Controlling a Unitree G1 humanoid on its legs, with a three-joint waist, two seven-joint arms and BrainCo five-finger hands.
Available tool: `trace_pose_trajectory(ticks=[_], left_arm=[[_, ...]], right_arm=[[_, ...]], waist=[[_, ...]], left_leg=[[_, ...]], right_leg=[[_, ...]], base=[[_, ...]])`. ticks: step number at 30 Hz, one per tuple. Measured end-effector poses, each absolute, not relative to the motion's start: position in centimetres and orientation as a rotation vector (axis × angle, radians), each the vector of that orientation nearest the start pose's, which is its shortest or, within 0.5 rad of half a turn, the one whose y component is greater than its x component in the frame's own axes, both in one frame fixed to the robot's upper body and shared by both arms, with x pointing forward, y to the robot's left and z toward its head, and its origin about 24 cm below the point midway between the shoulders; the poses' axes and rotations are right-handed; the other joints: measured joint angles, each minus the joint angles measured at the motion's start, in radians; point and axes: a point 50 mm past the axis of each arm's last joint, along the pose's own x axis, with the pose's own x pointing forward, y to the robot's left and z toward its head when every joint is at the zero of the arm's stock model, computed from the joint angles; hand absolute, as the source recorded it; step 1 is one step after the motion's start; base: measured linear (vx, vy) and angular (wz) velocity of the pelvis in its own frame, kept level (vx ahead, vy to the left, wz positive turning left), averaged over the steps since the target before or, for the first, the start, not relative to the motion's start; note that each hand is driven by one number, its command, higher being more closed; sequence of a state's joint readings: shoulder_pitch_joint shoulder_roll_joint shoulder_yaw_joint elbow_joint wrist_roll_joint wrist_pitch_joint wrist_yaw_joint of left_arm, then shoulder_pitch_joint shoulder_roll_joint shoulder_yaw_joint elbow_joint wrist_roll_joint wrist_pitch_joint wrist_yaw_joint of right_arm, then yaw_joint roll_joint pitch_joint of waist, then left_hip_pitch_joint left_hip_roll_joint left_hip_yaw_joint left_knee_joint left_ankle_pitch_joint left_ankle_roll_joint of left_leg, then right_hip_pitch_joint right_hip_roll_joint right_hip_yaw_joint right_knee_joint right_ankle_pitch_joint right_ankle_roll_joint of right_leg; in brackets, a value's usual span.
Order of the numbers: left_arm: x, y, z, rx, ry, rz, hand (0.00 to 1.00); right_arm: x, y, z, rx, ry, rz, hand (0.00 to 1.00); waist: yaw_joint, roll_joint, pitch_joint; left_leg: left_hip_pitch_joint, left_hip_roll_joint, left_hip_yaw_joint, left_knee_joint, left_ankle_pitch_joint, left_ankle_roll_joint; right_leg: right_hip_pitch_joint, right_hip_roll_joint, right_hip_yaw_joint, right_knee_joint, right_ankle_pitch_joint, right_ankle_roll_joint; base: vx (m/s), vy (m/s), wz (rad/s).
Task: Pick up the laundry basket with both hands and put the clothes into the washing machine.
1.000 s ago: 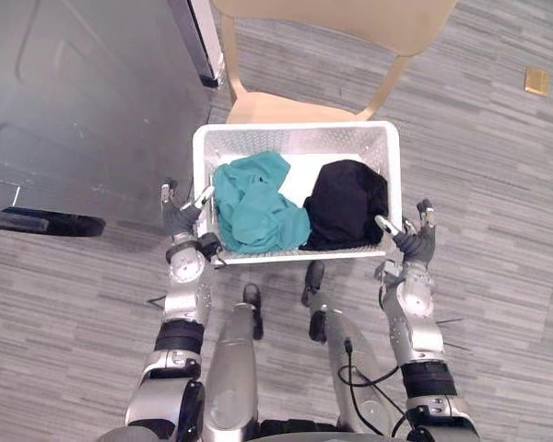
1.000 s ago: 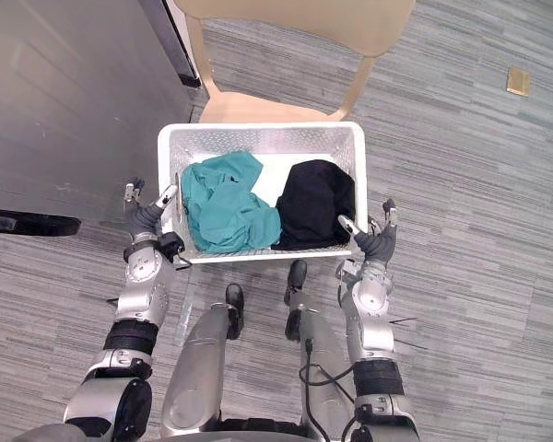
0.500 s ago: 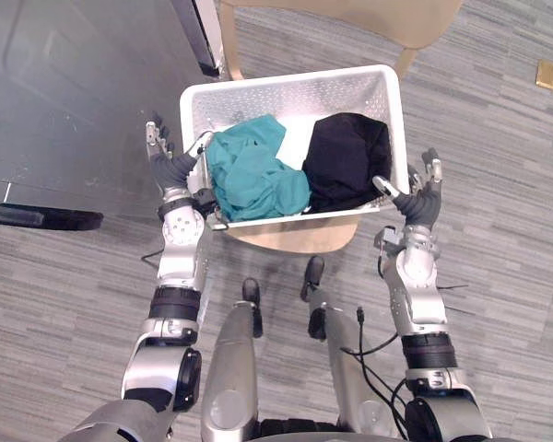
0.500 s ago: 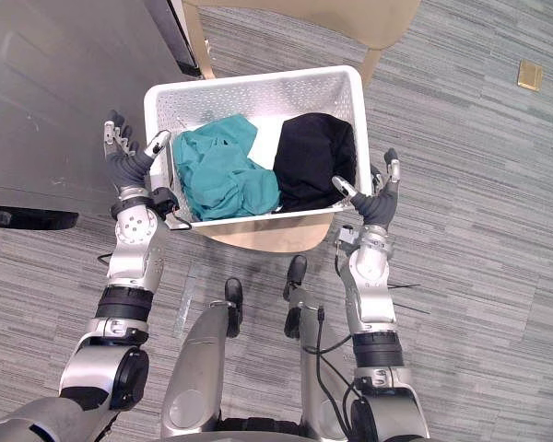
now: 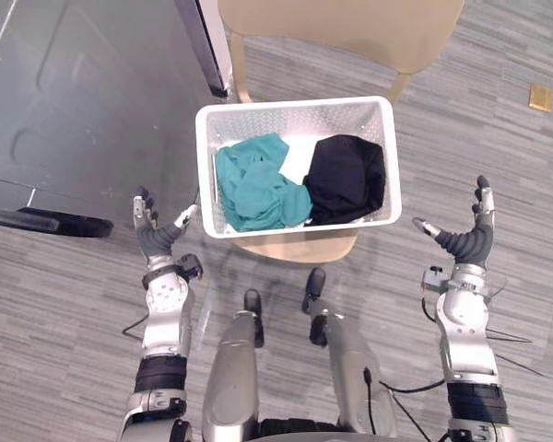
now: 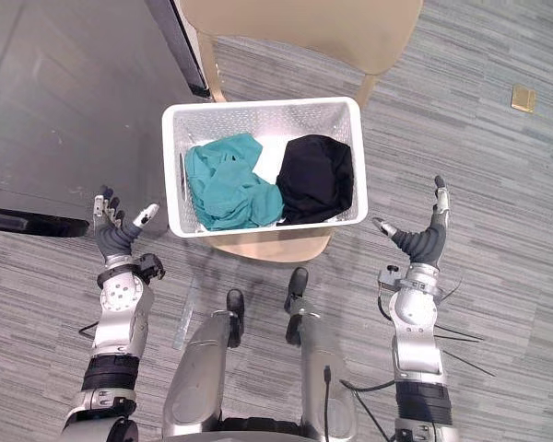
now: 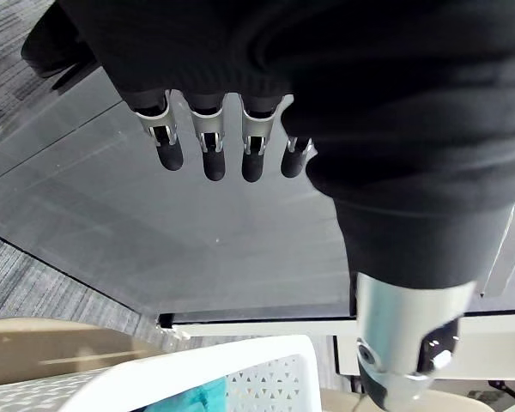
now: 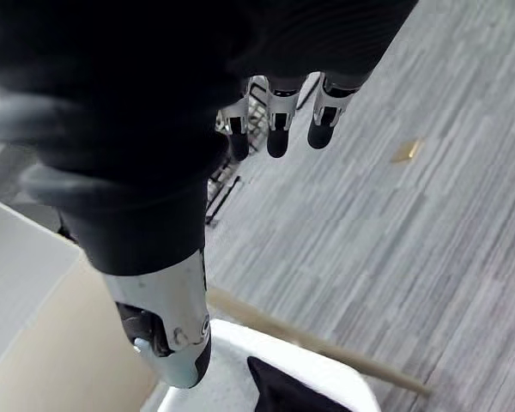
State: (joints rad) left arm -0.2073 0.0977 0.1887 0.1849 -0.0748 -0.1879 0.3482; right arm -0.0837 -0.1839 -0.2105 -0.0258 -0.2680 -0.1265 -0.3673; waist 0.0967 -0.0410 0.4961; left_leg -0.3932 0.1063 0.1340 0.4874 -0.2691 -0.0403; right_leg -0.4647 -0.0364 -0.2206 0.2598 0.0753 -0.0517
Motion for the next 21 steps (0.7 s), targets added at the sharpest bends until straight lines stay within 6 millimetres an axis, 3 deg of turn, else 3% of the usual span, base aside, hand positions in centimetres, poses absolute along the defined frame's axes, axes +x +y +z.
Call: trace_pose_trajectory(ticks=[3,6,8,13,15,21], left_arm=[[26.7,21.3,5.3,-0.049,-0.151,0.476,0.0],[23.4,20.9,1.4,-0.059,0.0,0.44,0.0],[21.2,20.3,-2.0,-0.074,0.145,0.407,0.0],[16.6,20.0,-8.7,-0.093,0.478,0.373,0.0],[14.9,19.8,-10.8,-0.096,0.599,0.365,0.0],[11.2,19.8,-13.9,-0.061,0.826,0.351,0.0]], right_arm=[[24.5,-24.0,8.5,-0.418,-0.246,-0.52,0.0],[22.2,-24.1,5.1,-0.389,-0.099,-0.458,0.0],[20.2,-24.2,1.3,-0.353,0.075,-0.429,0.0],[16.5,-22.8,-6.5,-0.272,0.436,-0.34,0.0],[15.3,-22.2,-8.7,-0.239,0.547,-0.309,0.0],[13.1,-21.6,-12.0,-0.203,0.737,-0.259,0.0]], waist=[[0.003,0.008,-0.009],[0.004,0.016,-0.101],[0.003,0.037,-0.135],[-0.002,0.056,-0.244],[-0.002,0.061,-0.276],[-0.004,0.063,-0.309]], left_leg=[[0.063,-0.004,0.004,-0.024,0.0,0.0],[0.098,-0.011,-0.001,-0.066,0.003,-0.004],[0.176,-0.019,-0.012,-0.117,0.01,-0.01],[0.28,-0.025,-0.027,-0.229,0.043,-0.018],[0.325,-0.029,-0.045,-0.274,0.061,-0.019],[0.405,-0.039,-0.086,-0.308,0.069,-0.019]], right_leg=[[0.052,-0.003,-0.002,0.009,-0.023,0.006],[0.068,-0.012,-0.012,0.02,-0.053,0.01],[0.135,-0.016,-0.025,0.018,-0.076,0.017],[0.223,-0.016,-0.052,-0.027,-0.091,0.024],[0.263,-0.016,-0.065,-0.045,-0.094,0.027],[0.35,-0.027,-0.098,-0.056,-0.11,0.04]], base=[[0.04,0.008,0.1],[0.13,-0.006,0.14],[0.15,-0.006,0.23],[0.11,-0.014,0.17],[0.07,-0.015,0.21],[0.02,0.014,0.23]])
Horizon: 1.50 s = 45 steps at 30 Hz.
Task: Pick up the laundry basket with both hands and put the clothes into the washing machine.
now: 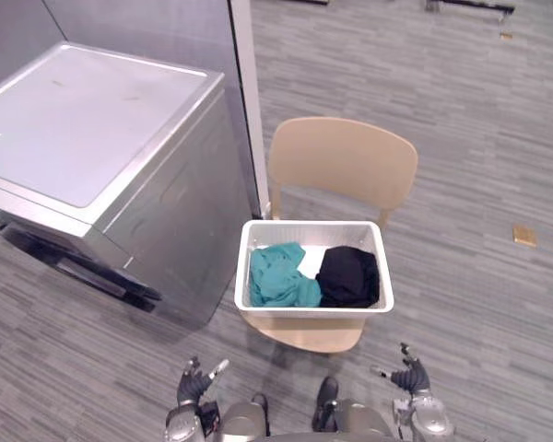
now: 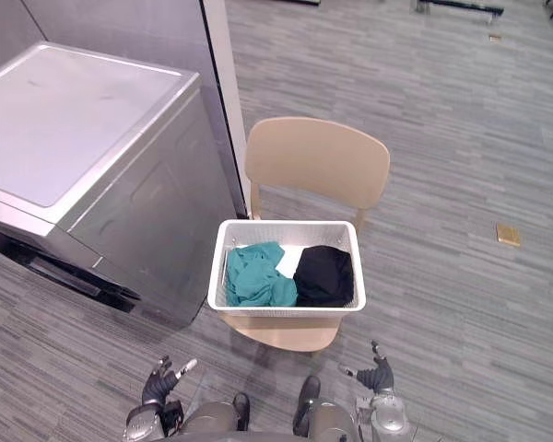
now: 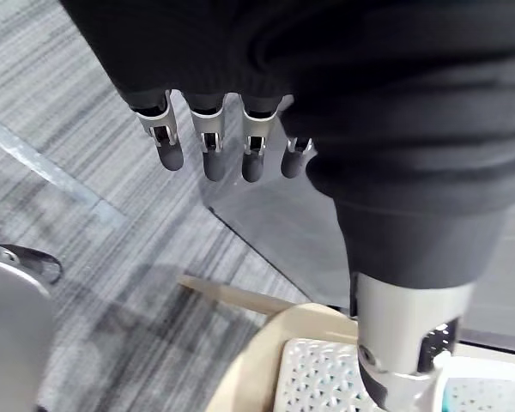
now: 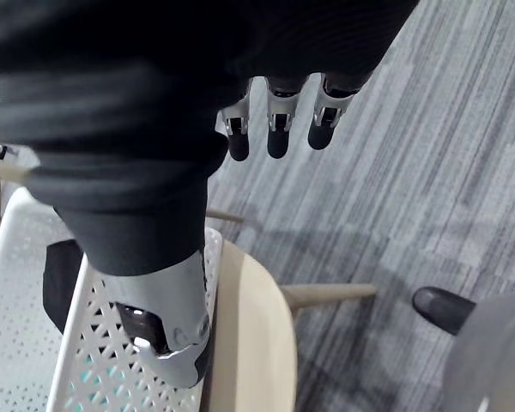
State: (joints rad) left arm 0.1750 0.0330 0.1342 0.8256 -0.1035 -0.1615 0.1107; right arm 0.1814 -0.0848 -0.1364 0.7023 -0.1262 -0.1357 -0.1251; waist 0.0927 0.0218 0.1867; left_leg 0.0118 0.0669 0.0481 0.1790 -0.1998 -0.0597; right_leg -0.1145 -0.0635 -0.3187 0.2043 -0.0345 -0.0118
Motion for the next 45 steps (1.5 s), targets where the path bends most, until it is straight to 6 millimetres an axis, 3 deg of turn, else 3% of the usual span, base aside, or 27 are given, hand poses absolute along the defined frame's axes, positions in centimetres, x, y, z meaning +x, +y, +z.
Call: trace_pose_trajectory(ticks=[4,7,9,11,12,14,15,16,17,18,20,21,22,23,24,25,27,28,29,31,33,36,39,42,45], left_arm=[[11.1,20.0,-13.9,-0.034,0.834,0.337,0.0],[11.7,19.7,-13.8,-0.023,0.822,0.315,0.0],[11.8,19.7,-13.8,-0.021,0.819,0.316,0.0],[11.8,19.9,-13.8,-0.021,0.819,0.324,0.0],[11.8,19.9,-13.8,-0.021,0.821,0.327,0.0],[11.9,19.5,-14.1,-0.014,0.843,0.312,0.0],[11.9,19.4,-14.1,-0.014,0.843,0.307,0.0],[12.0,18.9,-14.2,-0.011,0.846,0.289,0.0],[12.4,18.7,-14.2,0.017,0.846,0.264,0.0],[12.5,18.7,-14.1,0.033,0.843,0.251,0.0],[13.6,19.3,-13.7,0.114,0.818,0.195,0.0],[13.6,19.4,-13.7,0.127,0.817,0.187,0.0],[13.6,19.4,-13.6,0.157,0.816,0.166,0.0],[13.7,19.4,-13.6,0.167,0.812,0.157,0.0],[14.3,20.1,-13.3,0.202,0.795,0.144,0.0],[14.4,20.3,-13.2,0.214,0.791,0.143,0.0],[14.6,21.2,-12.9,0.238,0.783,0.151,0.0],[14.6,21.2,-12.9,0.238,0.783,0.151,0.0],[14.7,20.8,-13.0,0.231,0.782,0.147,0.0],[15.2,19.6,-13.0,0.209,0.771,0.125,0.0],[15.4,18.2,-13.1,0.201,0.766,0.089,0.0],[14.9,17.0,-13.5,0.185,0.787,0.059,0.0],[15.0,15.9,-13.5,0.177,0.78,0.026,0.0],[15.2,15.8,-13.4,0.181,0.774,0.023,0.0],[15.2,15.9,-13.4,0.186,0.768,0.029,0.0]], right_arm=[[12.8,-21.6,-12.6,-0.166,0.778,-0.274,0.0],[12.9,-21.5,-12.9,-0.147,0.794,-0.283,0.0],[13.5,-21.5,-12.9,-0.139,0.796,-0.286,0.0],[14.0,-21.9,-13.0,-0.152,0.805,-0.286,0.0],[14.1,-22.0,-13.0,-0.156,0.808,-0.286,0.0],[13.8,-23.1,-13.0,-0.186,0.828,-0.297,0.0],[13.7,-23.3,-13.0,-0.192,0.833,-0.299,0.0],[13.2,-23.8,-13.0,-0.207,0.846,-0.305,0.0],[12.8,-23.9,-13.3,-0.206,0.867,-0.308,0.0],[12.6,-23.6,-13.4,-0.198,0.877,-0.306,0.0],[12.3,-21.8,-14.1,-0.145,0.9,-0.286,0.0],[12.4,-21.5,-14.1,-0.139,0.905,-0.281,0.0],[13.4,-20.9,-14.0,-0.139,0.893,-0.256,0.0],[14.0,-20.4,-13.9,-0.141,0.881,-0.234,0.0],[14.9,-19.7,-13.6,-0.134,0.856,-0.211,0.0],[15.2,-19.4,-13.5,-0.135,0.849,-0.2,0.0],[16.8,-18.7,-12.9,-0.133,0.797,-0.173,0.0],[17.1,-18.6,-12.8,-0.134,0.787,-0.168,0.0],[17.8,-18.3,-12.4,-0.145,0.763,-0.153,0.0],[18.5,-18.0,-11.9,-0.163,0.722,-0.126,0.0],[19.5,-16.3,-11.5,-0.172,0.693,-0.047,0.0],[19.9,-13.1,-11.3,-0.149,0.675,0.058,0.0],[21.2,-10.7,-10.3,-0.185,0.615,0.161,0.0],[24.2,-9.6,-7.7,-0.209,0.481,0.176,0.0],[27.0,-9.3,-5.2,-0.229,0.371,0.144,0.0]], waist=[[-0.005,0.002,0.0],[-0.021,-0.003,0.004],[-0.022,-0.007,0.006],[-0.024,-0.01,0.009],[-0.024,-0.01,0.009],[-0.052,-0.005,0.001],[-0.06,0.002,-0.003],[-0.078,0.027,-0.018],[-0.08,0.023,-0.027],[-0.08,0.006,-0.031],[-0.073,-0.056,-0.017],[-0.072,-0.057,-0.016],[-0.073,-0.045,-0.013],[-0.079,-0.028,-0.004],[-0.077,-0.026,-0.003],[-0.076,-0.024,-0.001],[-0.075,-0.039,0.005],[-0.076,-0.041,0.007],[-0.078,-0.041,0.014],[-0.079,-0.017,0.024],[-0.075,-0.003,0.031],[-0.073,-0.003,0.031],[-0.045,-0.003,0.031],[-0.023,-0.001,0.03],[-0.021,-0.001,0.03]], left_leg=[[-0.017,-0.024,-0.059,0.031,0.0,0.0],[-0.088,-0.043,-0.069,0.084,-0.014,-0.017],[-0.122,0.007,0.047,0.12,-0.033,-0.029],[-0.161,0.125,0.173,0.226,-0.044,-0.005],[-0.162,0.15,0.192,0.237,-0.042,-0.003],[-0.156,0.226,0.254,0.213,-0.038,-0.005],[-0.156,0.237,0.26,0.195,-0.038,-0.005],[-0.163,0.253,0.255,0.13,-0.025,-0.025],[-0.178,0.209,0.251,0.133,0.05,-0.078],[-0.184,0.186,0.249,0.152,0.049,-0.078],[-0.231,0.094,0.223,0.285,-0.038,-0.01],[-0.23,0.083,0.222,0.302,-0.052,-0.001],[-0.214,0.063,0.216,0.311,-0.074,0.024],[-0.205,0.055,0.203,0.305,-0.076,0.03],[-0.181,0.05,0.191,0.272,-0.071,0.038],[-0.17,0.043,0.178,0.254,-0.067,0.045],[-0.102,-0.001,0.145,0.169,-0.045,0.063],[-0.089,-0.011,0.141,0.16,-0.044,0.063],[-0.071,-0.037,0.124,0.153,-0.043,0.064],[-0.073,-0.057,0.077,0.156,-0.036,0.056],[-0.082,-0.066,0.046,0.122,-0.004,0.043],[-0.061,-0.062,-0.005,0.062,0.034,0.02],[-0.032,-0.059,-0.02,0.032,0.075,0.008],[-0.035,-0.056,-0.021,0.033,0.096,0.006],[-0.039,-0.059,-0.026,0.034,0.11,0.005]], right_leg=[[0.016,-0.037,-0.054,0.033,-0.025,0.013],[-0.017,-0.096,-0.117,0.097,-0.056,0.025],[-0.025,-0.119,-0.135,0.092,-0.057,0.023],[-0.026,-0.152,-0.145,0.094,-0.05,0.046],[-0.023,-0.165,-0.147,0.093,-0.046,0.056],[-0.007,-0.241,-0.175,0.082,-0.018,0.12],[-0.001,-0.253,-0.182,0.075,-0.009,0.135],[0.01,-0.269,-0.206,0.056,0.014,0.174],[0.024,-0.311,-0.208,0.036,0.036,0.213],[0.028,-0.333,-0.206,0.028,0.042,0.225],[0.055,-0.448,-0.196,0.066,0.102,0.245],[0.047,-0.467,-0.19,0.098,0.117,0.219],[-0.001,-0.497,-0.15,0.211,0.146,0.035],[-0.046,-0.488,-0.096,0.304,0.101,-0.017],[-0.085,-0.414,-0.015,0.404,-0.003,0.042],[-0.089,-0.377,0.0,0.418,-0.035,0.053],[-0.089,-0.19,0.112,0.375,-0.153,0.101],[-0.087,-0.158,0.124,0.351,-0.166,0.108],[-0.08,-0.121,0.122,0.295,-0.198,0.088],[-0.045,-0.122,0.115,0.257,-0.199,0.083],[-0.025,-0.126,0.078,0.219,-0.192,0.084],[0.037,-0.114,0.014,0.144,-0.173,0.074],[0.108,-0.101,-0.014,0.068,-0.135,0.071],[0.134,-0.091,-0.022,0.02,-0.099,0.072],[0.155,-0.09,-0.043,-0.015,-0.073,0.075]], base=[[-0.03,0.039,0.54],[-0.08,0.056,0.7],[-0.07,0.039,0.47],[-0.04,0.081,0.22],[-0.04,0.154,0.2],[-0.04,0.278,0.5],[0.01,0.404,0.7],[0.05,0.462,0.74],[0.1,0.56,0.72],[0.15,0.553,0.67],[0.16,0.473,0.67],[0.17,0.416,0.48],[0.15,0.335,0.27],[0.24,0.409,0.46],[0.16,0.238,0.46],[0.23,0.26,0.59],[0.19,0.143,0.58],[0.18,0.052,0.55],[0.17,0.016,0.72],[0.16,0.03,0.68],[0.11,-0.01,0.45],[0.15,-0.081,0.56],[0.12,-0.055,0.39],[0.06,-0.007,0.15],[0.04,0.015,0.16]])
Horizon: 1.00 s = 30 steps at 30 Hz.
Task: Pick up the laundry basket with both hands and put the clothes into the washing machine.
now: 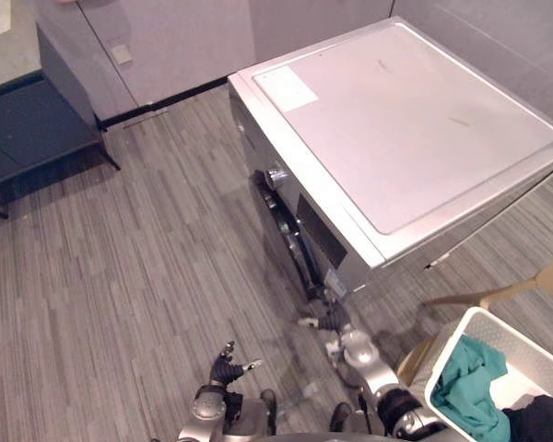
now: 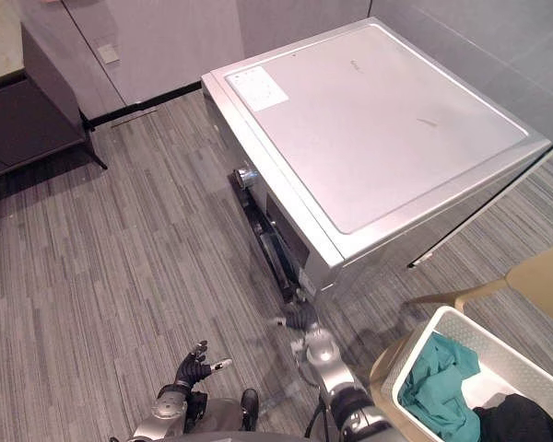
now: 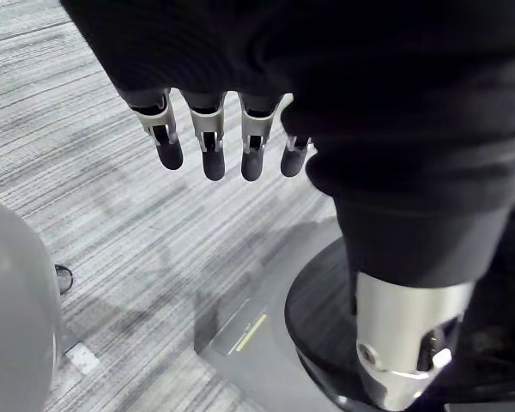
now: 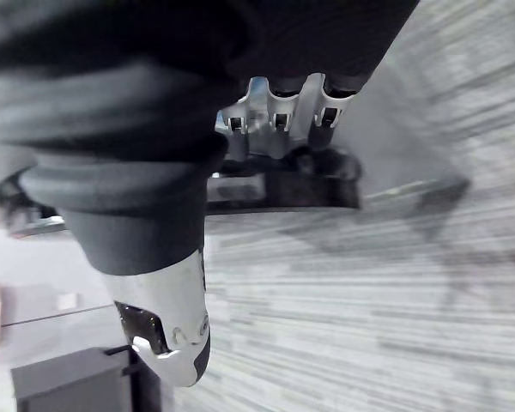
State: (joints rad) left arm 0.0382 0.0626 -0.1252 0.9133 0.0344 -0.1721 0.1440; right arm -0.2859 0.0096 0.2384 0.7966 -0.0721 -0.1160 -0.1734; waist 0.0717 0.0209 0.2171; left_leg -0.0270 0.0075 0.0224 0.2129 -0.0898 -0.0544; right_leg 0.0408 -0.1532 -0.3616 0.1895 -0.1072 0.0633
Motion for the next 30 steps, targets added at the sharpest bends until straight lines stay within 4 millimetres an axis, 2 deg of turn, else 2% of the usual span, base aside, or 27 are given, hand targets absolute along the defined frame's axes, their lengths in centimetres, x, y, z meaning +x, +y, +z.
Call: trace_pose_trajectory(ticks=[2,5,6,7,8,9,11,12,13,16,18,20,21,24,25,27,29,30], left_arm=[[15.3,16.0,-13.3,0.193,0.763,0.036,0.0],[15.6,16.2,-13.2,0.198,0.75,0.039,0.0],[15.8,16.2,-13.1,0.2,0.744,0.039,0.0],[16.1,16.3,-12.9,0.199,0.733,0.042,0.0],[16.3,16.3,-12.8,0.198,0.726,0.047,0.0],[16.4,16.3,-12.7,0.194,0.717,0.049,0.0],[16.9,16.6,-12.4,0.201,0.697,0.056,0.0],[17.4,16.7,-12.1,0.205,0.679,0.055,0.0],[18.2,16.8,-11.6,0.208,0.655,0.055,0.0],[19.8,16.6,-10.5,0.209,0.584,0.058,0.0],[20.4,16.5,-10.0,0.209,0.557,0.063,0.0],[21.0,16.3,-9.4,0.21,0.524,0.055,0.0],[21.1,16.2,-9.4,0.209,0.517,0.054,0.0],[21.2,16.1,-9.2,0.192,0.506,0.06,0.0],[21.2,16.2,-9.3,0.187,0.508,0.068,0.0],[21.2,16.2,-9.2,0.177,0.503,0.083,0.0],[21.6,16.1,-8.5,0.167,0.464,0.086,0.0],[21.7,16.0,-8.3,0.163,0.454,0.085,0.0]], right_arm=[[28.2,-9.6,-4.1,-0.214,0.332,0.112,0.0],[29.6,-10.5,-2.8,-0.187,0.291,0.015,0.0],[30.4,-11.0,-2.0,-0.172,0.266,-0.027,0.0],[31.4,-11.5,-0.9,-0.156,0.234,-0.064,0.0],[31.9,-11.7,-0.3,-0.148,0.218,-0.079,0.0],[33.1,-12.2,1.2,-0.13,0.173,-0.117,0.0],[34.4,-13.0,3.0,-0.114,0.12,-0.16,0.0],[35.1,-13.5,4.1,-0.088,0.09,-0.176,0.0],[36.0,-14.3,5.5,-0.064,0.056,-0.2,0.0],[37.5,-15.3,8.0,-0.062,0.01,-0.224,0.0],[38.0,-14.9,8.9,-0.048,-0.011,-0.223,0.0],[38.5,-14.6,10.1,-0.016,-0.036,-0.23,0.0],[38.7,-14.5,10.3,-0.014,-0.039,-0.227,0.0],[39.4,-12.3,12.2,0.067,-0.068,-0.186,0.0],[39.7,-11.1,13.3,0.134,-0.082,-0.179,0.0],[40.0,-9.5,15.2,0.169,-0.131,-0.13,0.0],[40.1,-7.7,19.5,0.21,-0.265,-0.052,0.0],[39.9,-7.3,20.9,0.219,-0.312,-0.033,0.0]], waist=[[0.002,0.001,0.0],[0.032,0.009,0.002],[0.051,0.013,0.005],[0.053,0.013,0.015],[0.054,0.011,0.025],[0.056,0.048,0.042],[0.062,0.053,0.07],[0.077,0.054,0.089],[0.097,0.055,0.115],[0.11,0.056,0.148],[0.119,0.064,0.153],[0.141,0.067,0.166],[0.146,0.067,0.166],[0.175,0.071,0.168],[0.198,0.071,0.169],[0.22,0.074,0.17],[0.241,0.074,0.17],[0.247,0.073,0.17]], left_leg=[[-0.018,-0.01,-0.024,0.006,0.024,-0.005],[-0.058,-0.017,-0.052,0.041,0.036,-0.008],[-0.088,-0.024,-0.059,0.081,0.036,-0.008],[-0.147,-0.043,-0.079,0.159,0.045,-0.026],[-0.17,-0.045,-0.076,0.16,0.034,-0.012],[-0.15,-0.02,-0.088,0.064,0.059,0.006],[-0.168,-0.028,-0.103,0.03,0.062,0.005],[-0.187,-0.03,-0.103,0.031,0.062,0.005],[-0.2,-0.041,-0.111,0.034,0.062,0.005],[-0.235,-0.083,-0.162,0.03,0.063,0.006],[-0.262,-0.091,-0.191,0.023,0.074,0.019],[-0.265,-0.098,-0.243,-0.049,0.132,0.003],[-0.264,-0.097,-0.256,-0.066,0.14,0.005],[-0.254,-0.094,-0.329,-0.145,0.172,-0.004],[-0.253,-0.094,-0.346,-0.167,0.183,-0.019],[-0.257,-0.091,-0.351,-0.185,0.192,-0.03],[-0.269,-0.088,-0.355,-0.197,0.214,-0.033],[-0.274,-0.087,-0.36,-0.198,0.219,-0.034]], right_leg=[[0.007,-0.005,-0.024,-0.021,0.027,0.001],[0.007,-0.006,-0.052,-0.035,0.053,0.003],[0.007,-0.011,-0.061,-0.036,0.055,0.004],[0.007,-0.027,-0.089,-0.035,0.057,0.003],[0.008,-0.035,-0.099,-0.033,0.058,0.002],[-0.002,-0.02,-0.107,-0.02,0.054,0.006],[-0.043,-0.03,-0.105,0.0,0.046,0.016],[-0.064,-0.034,-0.107,0.008,0.045,0.018],[-0.077,-0.045,-0.11,0.024,0.033,0.03],[-0.086,-0.077,-0.151,0.038,-0.026,0.044],[-0.11,-0.08,-0.171,0.052,-0.046,0.047],[-0.137,-0.094,-0.217,0.091,-0.059,0.034],[-0.143,-0.094,-0.225,0.102,-0.066,0.033],[-0.159,-0.111,-0.294,0.176,-0.112,0.025],[-0.171,-0.121,-0.311,0.208,-0.128,0.02],[-0.173,-0.137,-0.343,0.246,-0.155,0.018],[-0.172,-0.151,-0.388,0.286,-0.191,0.017],[-0.173,-0.153,-0.399,0.293,-0.198,0.018]], base=[[0.03,0.034,0.37],[0.01,0.032,0.37],[-0.03,0.034,0.6],[-0.04,0.033,0.63],[-0.07,0.038,0.64],[-0.04,0.042,0.34],[-0.05,0.073,0.21],[-0.11,0.088,0.18],[-0.12,0.066,0.21],[-0.14,0.027,0.57],[-0.14,-0.019,0.53],[-0.15,-0.05,0.58],[-0.14,-0.079,0.58],[-0.13,-0.099,0.7],[-0.13,-0.124,0.58],[-0.1,-0.123,0.59],[-0.05,-0.132,0.62],[-0.02,-0.141,0.55]])
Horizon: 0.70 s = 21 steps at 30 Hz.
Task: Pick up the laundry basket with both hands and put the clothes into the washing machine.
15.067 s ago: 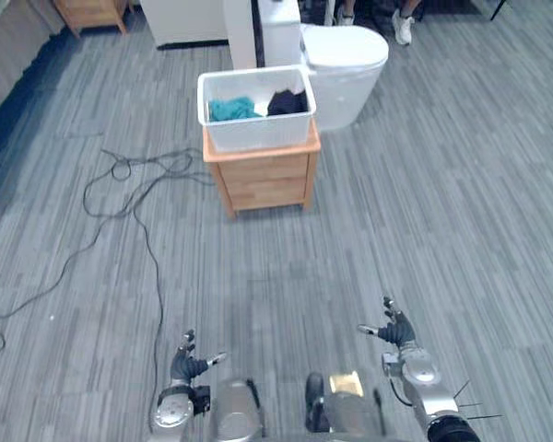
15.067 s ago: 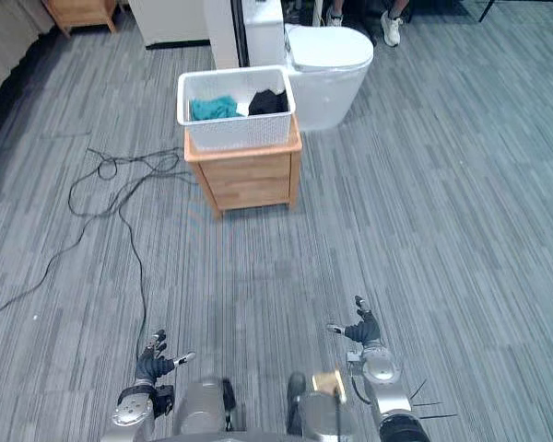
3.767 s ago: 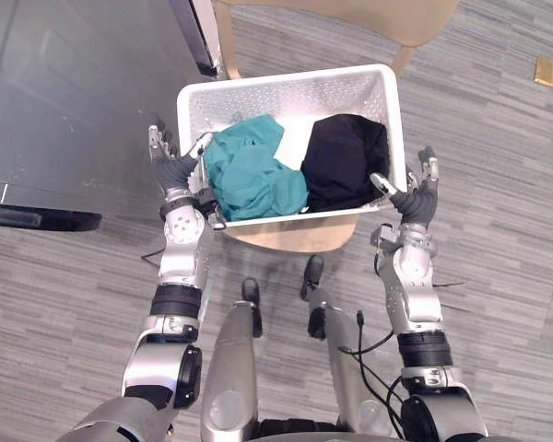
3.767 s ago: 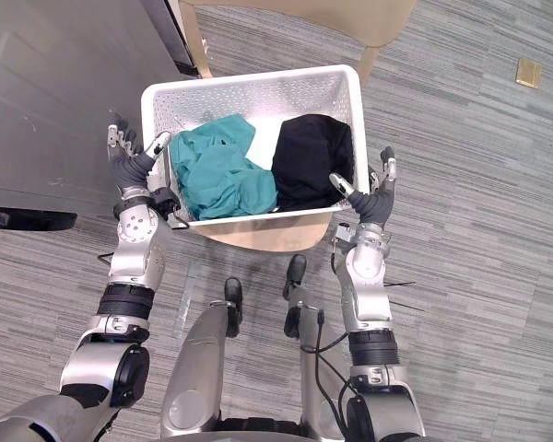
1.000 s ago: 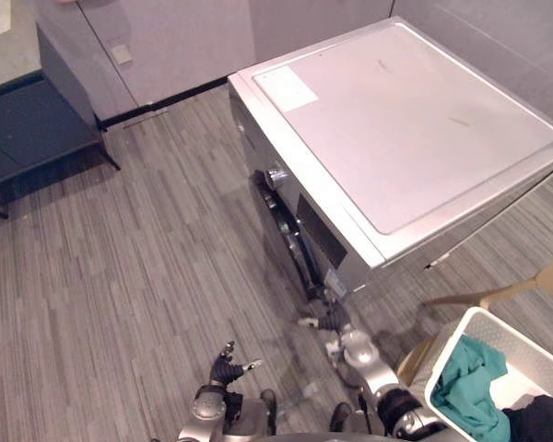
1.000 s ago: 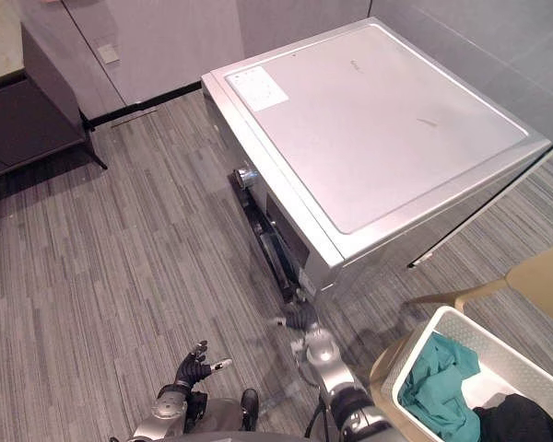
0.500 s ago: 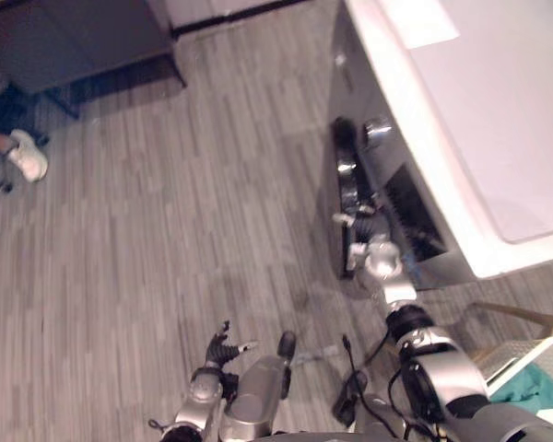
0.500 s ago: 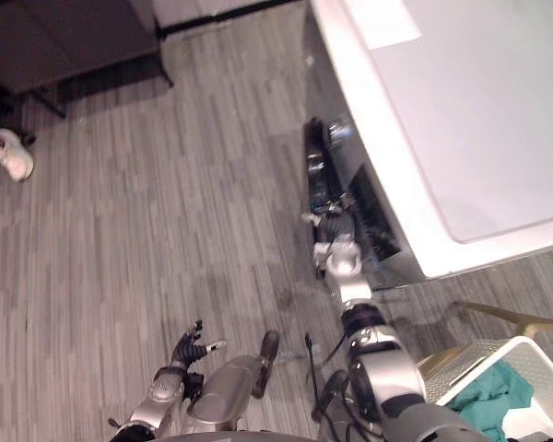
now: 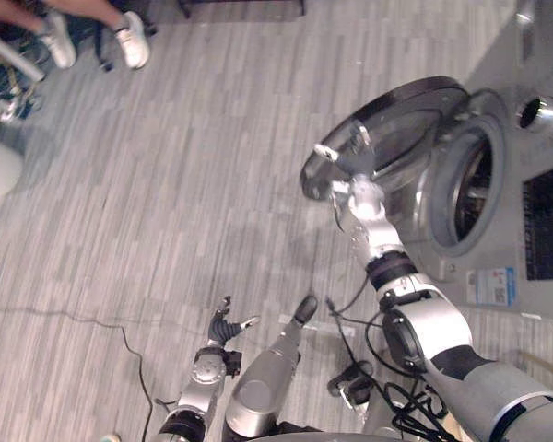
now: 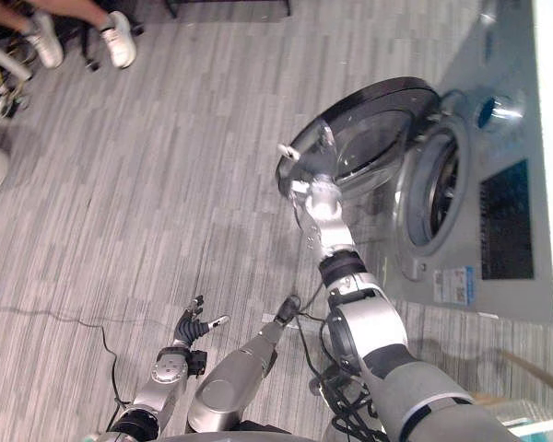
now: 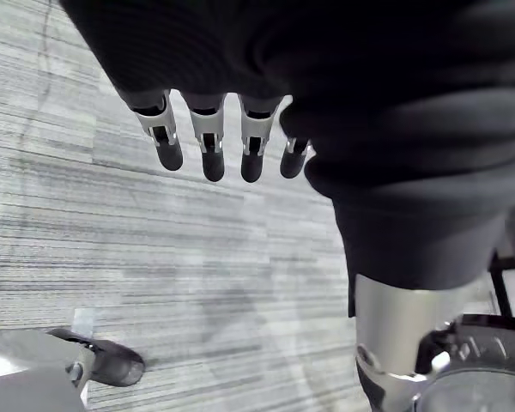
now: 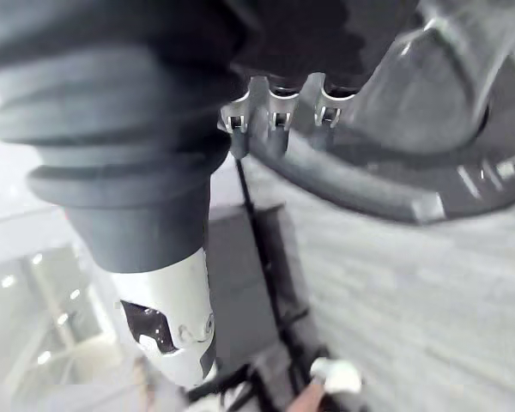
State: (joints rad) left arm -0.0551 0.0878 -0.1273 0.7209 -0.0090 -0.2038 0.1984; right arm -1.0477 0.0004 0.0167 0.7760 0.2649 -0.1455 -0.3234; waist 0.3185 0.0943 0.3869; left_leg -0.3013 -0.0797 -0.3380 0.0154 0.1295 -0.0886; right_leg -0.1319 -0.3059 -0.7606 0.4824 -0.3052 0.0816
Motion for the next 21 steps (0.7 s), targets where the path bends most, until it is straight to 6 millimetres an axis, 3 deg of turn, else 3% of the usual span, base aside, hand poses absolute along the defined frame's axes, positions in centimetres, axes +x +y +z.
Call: trace_pose_trajectory(ticks=[1,3,5,7,10,11,12,14,15,16,19,21], left_arm=[[22.0,15.7,-8.0,0.153,0.437,0.083,0.0],[22.1,15.3,-7.9,0.118,0.435,0.087,0.0],[22.1,14.9,-7.9,0.102,0.434,0.085,0.0],[22.6,14.4,-7.5,0.09,0.415,0.077,0.0],[23.9,13.7,-6.6,0.109,0.373,0.038,0.0],[24.5,13.5,-6.1,0.113,0.349,0.028,0.0],[24.9,13.5,-5.7,0.119,0.333,0.02,0.0],[26.4,12.8,-3.9,0.143,0.252,-0.02,0.0],[26.8,12.7,-3.4,0.148,0.231,-0.027,0.0],[27.6,12.2,-2.3,0.159,0.182,-0.048,0.0],[29.3,11.9,-0.4,0.204,0.107,-0.073,0.0],[30.2,12.2,0.5,0.251,0.069,-0.079,0.0]], right_arm=[[39.6,-6.7,23.3,0.23,-0.399,-0.002,0.0],[38.6,-6.2,25.9,0.238,-0.519,0.036,0.0],[38.1,-6.4,26.5,0.24,-0.564,0.042,0.0],[37.5,-7.1,25.5,0.217,-0.585,0.039,0.0],[36.6,-8.3,20.5,0.153,-0.496,0.032,0.0],[36.0,-8.3,17.6,0.11,-0.426,0.045,0.0],[35.6,-8.3,16.2,0.092,-0.391,0.056,0.0],[33.4,-8.4,10.4,-0.011,-0.25,0.108,0.0],[32.8,-8.6,9.1,-0.033,-0.216,0.121,0.0],[31.4,-9.0,6.5,-0.066,-0.14,0.144,0.0],[28.6,-10.1,2.0,-0.114,0.007,0.172,0.0],[27.6,-10.8,0.3,-0.155,0.068,0.182,0.0]], waist=[[0.001,-0.001,0.0],[0.0,-0.002,-0.001],[-0.007,-0.003,-0.001],[-0.02,-0.011,-0.003],[-0.042,-0.035,-0.002],[-0.061,-0.045,-0.001],[-0.066,-0.051,-0.002],[-0.114,-0.068,-0.002],[-0.124,-0.069,-0.002],[-0.146,-0.073,0.0],[-0.193,-0.079,0.0],[-0.215,-0.084,0.001]], left_leg=[[-0.009,0.0,-0.007,0.0,0.011,0.002],[-0.017,0.0,-0.01,0.0,0.019,0.005],[-0.017,0.001,-0.002,0.0,0.02,0.005],[-0.017,0.007,0.018,0.001,0.02,0.006],[-0.017,0.043,0.07,0.001,0.02,0.006],[-0.017,0.061,0.098,0.001,0.02,0.006],[-0.018,0.068,0.111,0.001,0.02,0.006],[-0.015,0.101,0.172,0.0,0.02,0.006],[-0.013,0.109,0.189,0.0,0.02,0.006],[-0.009,0.124,0.225,-0.001,0.02,0.006],[0.007,0.156,0.305,-0.013,0.02,0.006],[0.01,0.171,0.352,-0.019,0.02,0.006]], right_leg=[[-0.002,-0.003,-0.016,0.012,-0.009,-0.001],[-0.012,-0.007,-0.019,0.024,-0.015,0.0],[-0.015,-0.007,-0.014,0.022,-0.016,0.0],[-0.023,-0.002,0.003,0.014,-0.014,-0.002],[-0.05,0.042,0.078,-0.031,0.019,-0.022],[-0.06,0.064,0.109,-0.055,0.038,-0.031],[-0.067,0.071,0.127,-0.062,0.044,-0.035],[-0.094,0.106,0.197,-0.09,0.075,-0.05],[-0.102,0.114,0.218,-0.093,0.082,-0.054],[-0.119,0.128,0.259,-0.102,0.093,-0.064],[-0.165,0.16,0.349,-0.103,0.117,-0.079],[-0.197,0.178,0.395,-0.102,0.134,-0.087]], base=[[0.0,-0.113,0.38],[0.02,-0.103,0.2],[0.01,-0.077,-0.08],[0.0,-0.076,-0.28],[-0.05,-0.075,-0.7],[-0.07,-0.046,-0.72],[-0.1,-0.058,-0.91],[-0.13,-0.066,-0.97],[-0.16,-0.07,-1.03],[-0.18,-0.067,-0.99],[-0.16,-0.052,-0.96],[-0.15,-0.04,-0.89]])
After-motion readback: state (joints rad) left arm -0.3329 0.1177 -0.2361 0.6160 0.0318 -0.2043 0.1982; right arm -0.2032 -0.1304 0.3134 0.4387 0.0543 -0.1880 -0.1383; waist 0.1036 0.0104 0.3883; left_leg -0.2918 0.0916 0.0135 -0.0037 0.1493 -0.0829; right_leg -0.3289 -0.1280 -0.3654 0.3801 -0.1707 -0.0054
